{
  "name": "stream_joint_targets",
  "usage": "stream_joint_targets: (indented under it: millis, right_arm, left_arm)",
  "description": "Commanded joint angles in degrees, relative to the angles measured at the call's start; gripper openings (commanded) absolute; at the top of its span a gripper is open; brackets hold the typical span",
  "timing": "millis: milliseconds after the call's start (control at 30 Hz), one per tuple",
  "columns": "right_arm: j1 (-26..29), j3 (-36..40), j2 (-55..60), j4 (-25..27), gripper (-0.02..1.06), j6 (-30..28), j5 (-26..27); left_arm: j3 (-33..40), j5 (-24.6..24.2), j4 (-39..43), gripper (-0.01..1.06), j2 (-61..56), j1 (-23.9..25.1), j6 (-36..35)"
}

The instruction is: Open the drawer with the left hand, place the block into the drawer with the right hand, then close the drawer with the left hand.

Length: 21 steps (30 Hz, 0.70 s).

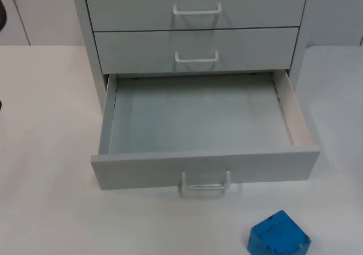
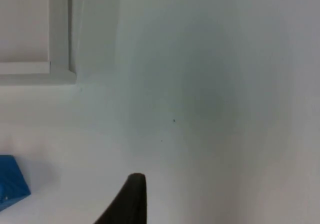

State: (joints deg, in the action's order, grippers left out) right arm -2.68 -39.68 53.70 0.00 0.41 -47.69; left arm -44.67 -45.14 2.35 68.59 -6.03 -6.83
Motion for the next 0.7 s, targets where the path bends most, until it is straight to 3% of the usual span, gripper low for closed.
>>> stream_joint_targets:
  millis: [0,167,467,667]
  right_arm:
    - [0.19,-0.4,0.0,0.98,1.05,-0.41,-0.42]
    - [0.19,-0.4,0.0,8.5,1.05,-6.78,-2.54]
    - [0.09,-0.4,0.0,9.39,1.05,-7.24,-3.27]
    - [-6.64,-0.4,0.0,9.06,1.05,-6.64,-3.13]
  left_arm:
    - [0.42,-0.86,-1.28,1.05,-1.65,0.12,-0.65]
    - [0.42,-4.05,-1.46,1.05,-6.49,0.12,-0.65]
    - [6.33,-2.53,-2.78,1.05,-14.09,0.12,-0.65]
    - [7.33,-3.56,-3.01,1.05,-16.35,0.12,-0.65]
